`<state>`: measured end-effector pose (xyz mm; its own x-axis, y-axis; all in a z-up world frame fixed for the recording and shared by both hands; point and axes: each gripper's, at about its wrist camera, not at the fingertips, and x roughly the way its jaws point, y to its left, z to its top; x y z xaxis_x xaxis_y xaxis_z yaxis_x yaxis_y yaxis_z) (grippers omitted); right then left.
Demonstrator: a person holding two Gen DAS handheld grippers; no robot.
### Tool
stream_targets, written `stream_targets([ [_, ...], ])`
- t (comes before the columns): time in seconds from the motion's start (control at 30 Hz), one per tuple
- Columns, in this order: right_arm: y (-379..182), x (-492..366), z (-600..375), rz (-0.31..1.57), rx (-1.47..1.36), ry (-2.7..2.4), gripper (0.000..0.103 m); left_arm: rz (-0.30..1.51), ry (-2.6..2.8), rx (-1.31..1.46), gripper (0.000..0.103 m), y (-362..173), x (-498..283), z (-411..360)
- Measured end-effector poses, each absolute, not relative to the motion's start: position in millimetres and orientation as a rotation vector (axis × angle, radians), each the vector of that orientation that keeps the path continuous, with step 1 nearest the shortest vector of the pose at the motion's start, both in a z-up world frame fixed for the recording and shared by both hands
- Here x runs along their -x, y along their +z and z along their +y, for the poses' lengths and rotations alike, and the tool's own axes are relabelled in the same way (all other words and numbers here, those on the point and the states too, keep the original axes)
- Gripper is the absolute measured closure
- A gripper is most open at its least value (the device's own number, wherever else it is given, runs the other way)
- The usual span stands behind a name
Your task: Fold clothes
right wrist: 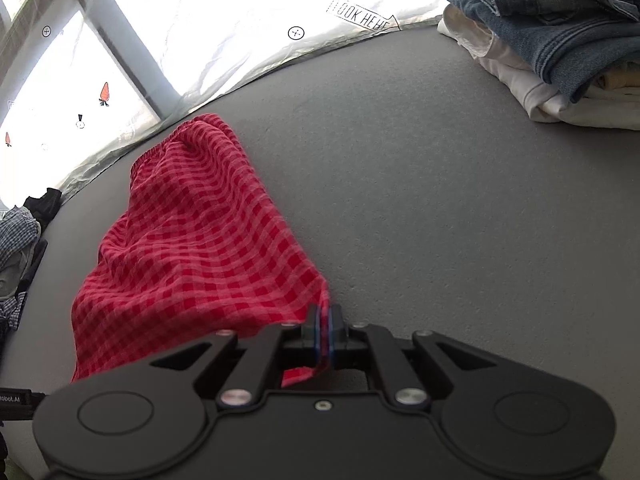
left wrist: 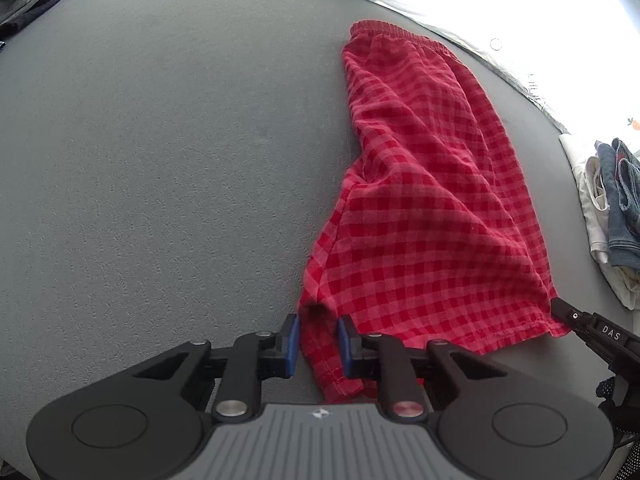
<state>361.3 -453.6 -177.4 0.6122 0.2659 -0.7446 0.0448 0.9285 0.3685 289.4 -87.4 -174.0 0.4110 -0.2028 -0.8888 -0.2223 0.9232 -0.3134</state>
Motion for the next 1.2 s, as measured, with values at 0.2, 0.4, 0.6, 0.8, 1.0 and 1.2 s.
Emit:
stream_targets([
  [0.2, -178.8, -365.7, -448.8, 0.907, -0.352, 0.151, 0.071, 1.129, 0.004, 0.371, 0.069, -179.4, -292.4, -93.9],
  [0.4, -176.4, -370.6, -440.1, 0.914, -0.274, 0.181, 0.1, 1.093, -0.03, 0.264, 0.1, -178.6, -295.5, -106.2],
  [0.6, -157.7, -338.3, -435.3, 0.911, -0.203, 0.22, 0.1, 1.105, -0.032, 0.36, 0.1, -161.1, -279.0, -85.7],
  [0.8, -165.8, -297.2, -428.8, 0.989, -0.161, 0.287, 0.098, 1.173, 0.001, 0.361, 0.098, -164.4, -254.3, -76.5],
  [1.0, -157.1, -307.7, -438.5, 0.956, -0.244, 0.241, 0.073, 1.105, 0.052, 0.385, 0.081, -154.9, -261.7, -67.3],
  [1.2, -137.7, -341.3, -427.8, 0.883, -0.204, 0.236, 0.064, 1.036, 0.088, 0.404, 0.065, -143.7, -292.1, -55.2],
])
